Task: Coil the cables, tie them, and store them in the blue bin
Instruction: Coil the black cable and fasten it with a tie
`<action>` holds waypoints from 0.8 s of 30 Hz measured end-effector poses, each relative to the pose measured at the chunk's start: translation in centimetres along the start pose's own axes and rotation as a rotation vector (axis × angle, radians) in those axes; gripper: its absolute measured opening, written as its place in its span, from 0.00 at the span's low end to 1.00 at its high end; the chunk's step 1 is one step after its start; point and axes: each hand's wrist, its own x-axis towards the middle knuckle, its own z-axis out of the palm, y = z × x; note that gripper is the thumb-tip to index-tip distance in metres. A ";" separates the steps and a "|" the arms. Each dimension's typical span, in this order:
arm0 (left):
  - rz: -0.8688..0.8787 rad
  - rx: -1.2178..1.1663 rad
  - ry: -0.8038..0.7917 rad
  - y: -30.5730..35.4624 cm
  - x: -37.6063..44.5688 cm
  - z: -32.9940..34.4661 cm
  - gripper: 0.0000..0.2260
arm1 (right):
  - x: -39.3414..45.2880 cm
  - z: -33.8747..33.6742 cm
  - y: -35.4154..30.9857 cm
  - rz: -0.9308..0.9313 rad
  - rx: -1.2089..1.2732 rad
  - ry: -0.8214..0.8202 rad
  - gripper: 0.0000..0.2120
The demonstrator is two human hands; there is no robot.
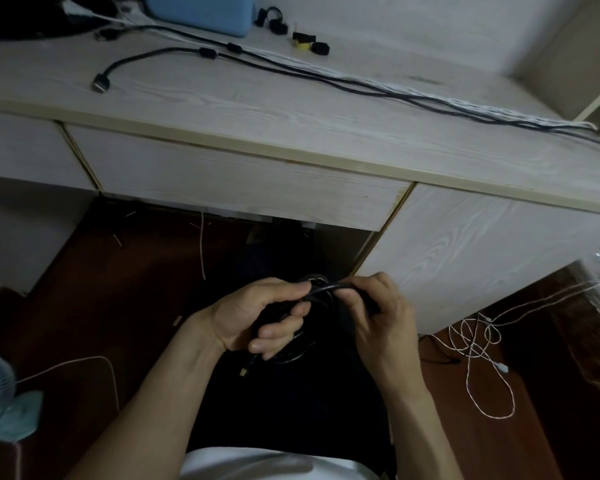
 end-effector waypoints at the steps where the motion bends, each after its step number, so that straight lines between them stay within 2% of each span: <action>1: -0.002 0.033 -0.016 0.0 0.0 0.0 0.17 | 0.0 -0.2 -0.1 -0.017 -0.015 0.035 0.08; 7: -0.040 0.182 -0.038 0.0 0.3 0.5 0.20 | 0.2 -1.2 -0.3 -0.023 -0.059 0.174 0.08; 10: -0.052 0.205 0.066 -0.1 0.5 0.6 0.24 | 0.4 -1.7 -0.5 -0.025 -0.047 0.235 0.06; 13: -0.008 0.251 0.174 -0.3 0.9 0.5 0.23 | 0.4 -1.8 -0.8 0.006 -0.009 0.245 0.04; 16: 0.070 0.101 0.113 -0.5 0.6 0.0 0.21 | 0.6 -1.5 -0.9 0.196 0.132 0.089 0.04; 18: 0.151 -0.064 0.009 -0.8 0.3 -0.2 0.21 | 0.5 -1.0 -0.9 0.332 0.211 -0.041 0.11; 20: 0.244 -0.179 -0.020 -1.0 0.5 0.1 0.19 | 0.2 -0.5 -0.9 0.371 0.270 -0.130 0.21; 22: 0.303 -0.284 0.018 -1.1 1.1 0.7 0.17 | -0.1 0.1 -0.9 0.360 0.270 -0.235 0.29; 24: 0.320 -0.406 -0.004 -1.1 1.4 1.1 0.13 | -0.3 0.4 -0.9 0.371 0.211 -0.292 0.31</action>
